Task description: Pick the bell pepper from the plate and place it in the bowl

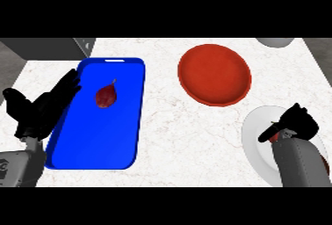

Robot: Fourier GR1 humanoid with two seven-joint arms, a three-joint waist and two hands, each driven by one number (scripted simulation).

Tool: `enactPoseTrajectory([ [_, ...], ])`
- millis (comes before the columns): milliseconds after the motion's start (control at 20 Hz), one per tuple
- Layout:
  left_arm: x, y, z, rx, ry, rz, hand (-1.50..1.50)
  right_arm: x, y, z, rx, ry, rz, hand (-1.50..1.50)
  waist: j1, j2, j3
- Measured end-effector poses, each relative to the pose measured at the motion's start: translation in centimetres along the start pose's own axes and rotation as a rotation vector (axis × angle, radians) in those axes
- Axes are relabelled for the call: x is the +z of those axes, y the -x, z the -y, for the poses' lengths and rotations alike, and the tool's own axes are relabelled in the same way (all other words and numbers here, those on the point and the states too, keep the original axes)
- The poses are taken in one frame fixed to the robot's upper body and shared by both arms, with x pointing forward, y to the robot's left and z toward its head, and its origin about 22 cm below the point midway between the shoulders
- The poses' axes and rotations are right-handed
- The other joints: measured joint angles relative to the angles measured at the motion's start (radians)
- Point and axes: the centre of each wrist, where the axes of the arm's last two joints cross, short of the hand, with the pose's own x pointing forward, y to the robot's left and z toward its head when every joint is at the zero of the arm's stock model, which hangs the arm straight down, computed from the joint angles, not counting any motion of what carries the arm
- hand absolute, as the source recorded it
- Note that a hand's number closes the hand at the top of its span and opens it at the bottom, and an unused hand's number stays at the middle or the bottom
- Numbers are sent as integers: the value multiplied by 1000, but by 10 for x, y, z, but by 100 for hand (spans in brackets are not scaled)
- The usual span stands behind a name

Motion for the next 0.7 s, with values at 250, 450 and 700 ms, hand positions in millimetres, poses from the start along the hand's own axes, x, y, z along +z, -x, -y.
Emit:
enactPoseTrajectory([
  [250,3,1,3,5,-3,0,0,-6,7,-10,-6,-9,11,150,0,-3,-3],
  [450,7,-1,2,6,3,1,0,-12,3,-5,-1,39,49,150,2,-3,-3],
  [700,5,3,-2,2,5,5,0,-13,8,-11,-10,79,82,150,0,-6,-6],
])
